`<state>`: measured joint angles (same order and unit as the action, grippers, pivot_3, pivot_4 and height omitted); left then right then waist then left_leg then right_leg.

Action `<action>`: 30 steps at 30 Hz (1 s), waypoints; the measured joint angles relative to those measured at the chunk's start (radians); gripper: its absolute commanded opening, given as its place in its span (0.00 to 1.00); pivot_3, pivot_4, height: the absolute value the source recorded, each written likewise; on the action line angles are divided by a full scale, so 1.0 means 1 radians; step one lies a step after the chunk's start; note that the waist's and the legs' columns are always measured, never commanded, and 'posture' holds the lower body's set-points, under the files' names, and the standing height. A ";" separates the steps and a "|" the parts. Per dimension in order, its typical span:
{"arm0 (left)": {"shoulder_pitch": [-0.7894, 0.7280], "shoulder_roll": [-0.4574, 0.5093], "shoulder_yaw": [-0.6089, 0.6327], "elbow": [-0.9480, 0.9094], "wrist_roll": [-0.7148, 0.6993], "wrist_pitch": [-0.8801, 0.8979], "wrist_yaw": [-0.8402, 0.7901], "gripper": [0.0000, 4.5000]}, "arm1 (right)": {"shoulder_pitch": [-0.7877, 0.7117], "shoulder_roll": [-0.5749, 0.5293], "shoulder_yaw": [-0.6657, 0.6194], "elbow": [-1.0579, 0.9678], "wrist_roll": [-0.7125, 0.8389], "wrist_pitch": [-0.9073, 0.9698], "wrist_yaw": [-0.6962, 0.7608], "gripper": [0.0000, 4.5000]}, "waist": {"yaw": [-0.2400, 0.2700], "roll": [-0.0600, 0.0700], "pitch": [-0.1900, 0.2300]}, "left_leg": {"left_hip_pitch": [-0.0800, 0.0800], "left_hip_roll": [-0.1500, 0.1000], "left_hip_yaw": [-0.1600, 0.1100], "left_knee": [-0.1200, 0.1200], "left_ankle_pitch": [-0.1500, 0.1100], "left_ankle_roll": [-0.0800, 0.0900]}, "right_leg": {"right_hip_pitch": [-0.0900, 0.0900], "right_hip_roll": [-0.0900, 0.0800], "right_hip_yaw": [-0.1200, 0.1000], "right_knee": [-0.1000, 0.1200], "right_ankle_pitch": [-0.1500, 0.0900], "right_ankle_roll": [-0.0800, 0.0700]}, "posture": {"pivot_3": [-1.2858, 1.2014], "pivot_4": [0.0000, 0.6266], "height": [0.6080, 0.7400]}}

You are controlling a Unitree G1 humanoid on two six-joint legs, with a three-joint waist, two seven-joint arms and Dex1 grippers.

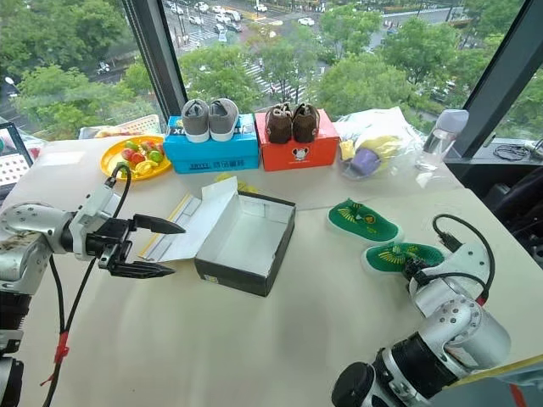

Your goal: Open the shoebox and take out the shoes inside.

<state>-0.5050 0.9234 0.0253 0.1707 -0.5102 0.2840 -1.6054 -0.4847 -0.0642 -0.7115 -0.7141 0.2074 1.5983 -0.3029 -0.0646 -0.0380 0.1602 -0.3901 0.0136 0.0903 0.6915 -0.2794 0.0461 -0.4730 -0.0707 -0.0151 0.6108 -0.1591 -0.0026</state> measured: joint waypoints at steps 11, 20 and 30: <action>0.057 -0.073 0.080 -0.077 -0.003 0.099 0.277 1.00 | 0.182 -0.328 0.318 -0.169 0.037 -0.035 0.200 0.72 | 0.022 -0.001 0.000 | 0.000 -0.002 0.001 0.001 -0.003 0.005 | 0.001 -0.003 0.000 -0.002 -0.007 0.012 | 0.52 0.24 0.93; 0.310 -0.155 0.221 -0.323 0.013 0.319 0.702 1.00 | 0.469 -0.414 0.456 -0.292 0.120 -0.417 0.392 0.72 | 0.025 -0.001 0.000 | 0.002 -0.003 0.001 0.004 -0.006 0.007 | 0.004 -0.006 0.000 -0.002 -0.007 0.016 | 0.52 0.24 0.93; 0.571 -0.517 0.377 -0.392 0.126 0.215 1.197 1.00 | 0.880 -0.351 0.873 -0.206 -0.204 -0.839 0.175 0.72 | 0.058 -0.005 -0.001 | 0.012 -0.001 0.001 0.003 -0.007 0.003 | 0.013 -0.008 0.000 -0.002 -0.011 0.009 | 0.52 0.24 0.93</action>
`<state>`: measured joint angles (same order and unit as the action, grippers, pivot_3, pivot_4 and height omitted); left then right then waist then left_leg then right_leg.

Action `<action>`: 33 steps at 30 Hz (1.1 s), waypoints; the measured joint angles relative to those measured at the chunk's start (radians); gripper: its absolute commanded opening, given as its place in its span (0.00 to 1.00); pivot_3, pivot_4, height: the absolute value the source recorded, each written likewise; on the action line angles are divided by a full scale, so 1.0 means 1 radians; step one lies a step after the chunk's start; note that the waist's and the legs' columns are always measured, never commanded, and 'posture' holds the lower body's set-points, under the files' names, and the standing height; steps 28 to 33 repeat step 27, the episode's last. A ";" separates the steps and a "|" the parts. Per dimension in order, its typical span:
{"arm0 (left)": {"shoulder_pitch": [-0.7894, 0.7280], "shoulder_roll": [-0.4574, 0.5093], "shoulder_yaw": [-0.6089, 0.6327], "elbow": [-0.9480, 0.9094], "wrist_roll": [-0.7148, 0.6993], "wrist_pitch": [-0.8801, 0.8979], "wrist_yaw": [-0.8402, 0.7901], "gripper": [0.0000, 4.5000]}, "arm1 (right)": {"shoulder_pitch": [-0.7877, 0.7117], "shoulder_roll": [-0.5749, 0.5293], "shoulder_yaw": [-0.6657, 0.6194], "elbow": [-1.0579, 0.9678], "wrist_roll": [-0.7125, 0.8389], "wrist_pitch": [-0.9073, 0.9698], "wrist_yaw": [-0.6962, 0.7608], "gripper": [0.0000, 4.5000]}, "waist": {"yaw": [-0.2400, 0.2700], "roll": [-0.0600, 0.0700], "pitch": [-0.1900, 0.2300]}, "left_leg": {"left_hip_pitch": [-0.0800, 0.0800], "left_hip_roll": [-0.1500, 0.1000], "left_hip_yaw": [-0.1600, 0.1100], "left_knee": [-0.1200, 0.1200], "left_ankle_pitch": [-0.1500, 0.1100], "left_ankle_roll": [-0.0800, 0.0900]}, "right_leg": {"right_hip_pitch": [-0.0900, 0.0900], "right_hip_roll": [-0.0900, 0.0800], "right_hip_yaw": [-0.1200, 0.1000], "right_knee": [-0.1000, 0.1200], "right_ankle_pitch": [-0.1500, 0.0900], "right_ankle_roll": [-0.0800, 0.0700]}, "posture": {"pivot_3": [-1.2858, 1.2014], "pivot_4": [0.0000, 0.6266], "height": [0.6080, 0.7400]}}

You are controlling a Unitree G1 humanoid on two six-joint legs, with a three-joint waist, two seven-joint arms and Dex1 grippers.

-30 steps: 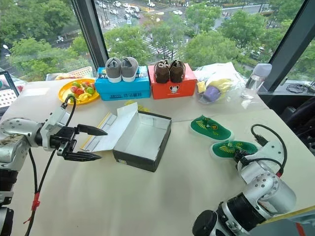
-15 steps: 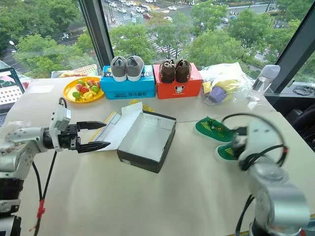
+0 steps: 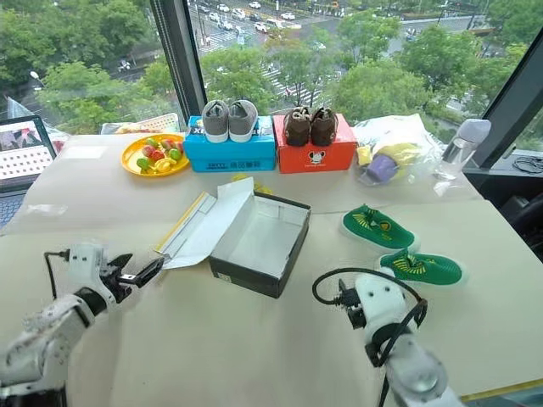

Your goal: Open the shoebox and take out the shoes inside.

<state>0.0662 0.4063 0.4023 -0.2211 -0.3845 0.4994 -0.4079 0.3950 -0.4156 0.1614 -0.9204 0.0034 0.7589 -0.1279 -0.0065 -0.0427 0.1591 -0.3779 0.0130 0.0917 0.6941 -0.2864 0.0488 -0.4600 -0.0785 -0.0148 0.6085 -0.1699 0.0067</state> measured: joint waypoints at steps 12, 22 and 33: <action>0.127 -0.115 -0.095 -0.132 0.059 -0.095 0.074 1.00 | 0.000 0.239 -0.009 0.283 -0.116 -0.270 -0.075 0.72 | 0.003 -0.001 -0.001 | 0.003 0.002 0.001 0.001 -0.004 -0.006 | 0.001 0.001 0.000 0.001 -0.001 -0.001 | 0.52 0.24 0.93; 0.169 -0.105 -0.112 -0.129 0.064 -0.158 0.039 1.00 | -0.066 0.268 -0.081 0.355 -0.121 -0.305 -0.042 0.72 | 0.002 0.000 -0.001 | 0.002 0.002 0.001 0.000 -0.003 -0.003 | 0.001 0.001 0.000 0.000 -0.001 -0.002 | 0.52 0.24 0.93; 0.177 -0.111 -0.122 -0.119 0.065 -0.180 0.041 1.00 | -0.069 0.274 -0.090 0.368 -0.136 -0.320 -0.023 0.72 | 0.002 0.001 -0.002 | 0.003 0.002 0.001 0.000 -0.002 -0.001 | 0.001 0.001 0.000 0.000 -0.001 -0.002 | 0.52 0.24 0.93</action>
